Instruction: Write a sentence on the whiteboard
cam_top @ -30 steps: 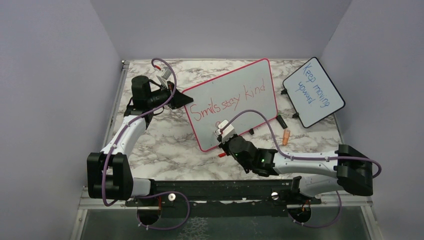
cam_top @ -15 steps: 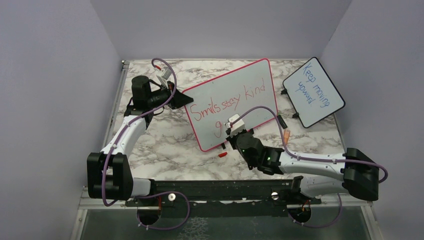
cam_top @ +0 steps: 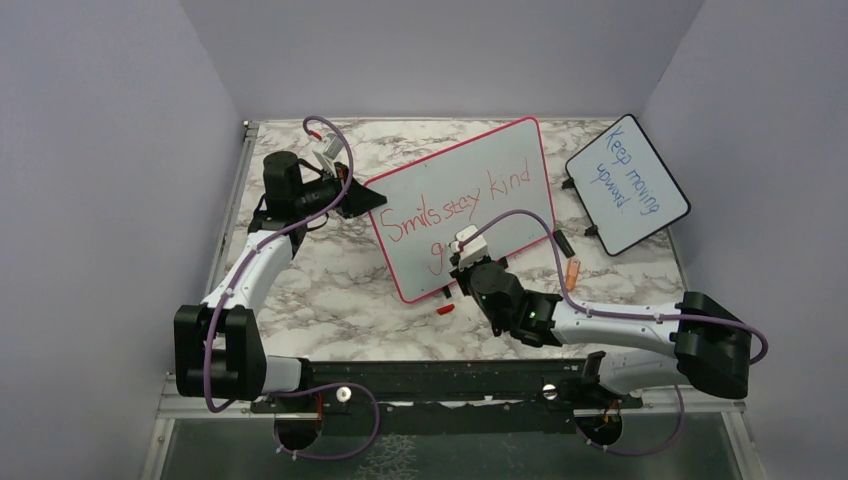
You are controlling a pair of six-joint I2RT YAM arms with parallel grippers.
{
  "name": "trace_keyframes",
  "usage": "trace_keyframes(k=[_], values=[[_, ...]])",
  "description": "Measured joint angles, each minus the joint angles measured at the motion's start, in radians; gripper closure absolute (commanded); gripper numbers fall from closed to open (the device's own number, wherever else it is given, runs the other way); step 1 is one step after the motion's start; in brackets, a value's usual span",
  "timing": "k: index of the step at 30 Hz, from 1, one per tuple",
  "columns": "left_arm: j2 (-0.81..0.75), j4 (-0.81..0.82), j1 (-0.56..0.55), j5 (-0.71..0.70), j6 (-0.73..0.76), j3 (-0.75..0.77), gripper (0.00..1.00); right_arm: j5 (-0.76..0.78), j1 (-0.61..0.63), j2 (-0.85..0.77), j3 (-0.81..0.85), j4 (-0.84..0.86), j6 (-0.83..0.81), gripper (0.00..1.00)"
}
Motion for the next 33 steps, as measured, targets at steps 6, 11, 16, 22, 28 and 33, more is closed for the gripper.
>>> trace_keyframes(k=[6,11,16,22,28,33], values=[[0.000,-0.001,0.000,-0.003,0.000,0.000,1.00,-0.020,-0.003,0.001,0.000,-0.005,0.005,0.99],[0.000,-0.002,0.000,-0.004,0.000,0.000,1.00,-0.048,-0.005,-0.005,0.000,-0.028,0.023,0.99],[0.001,-0.002,0.000,-0.005,0.000,0.000,1.00,-0.075,-0.005,-0.013,0.000,-0.069,0.037,0.99],[0.001,-0.002,0.000,-0.005,0.000,0.000,1.00,-0.069,-0.005,-0.015,0.000,-0.101,0.045,0.99],[0.001,-0.001,0.000,-0.005,0.000,0.000,1.00,-0.024,-0.005,-0.014,0.000,-0.113,0.045,0.99],[0.001,-0.001,0.000,-0.005,0.000,0.000,1.00,0.008,-0.005,-0.011,0.000,-0.108,0.040,0.99]])
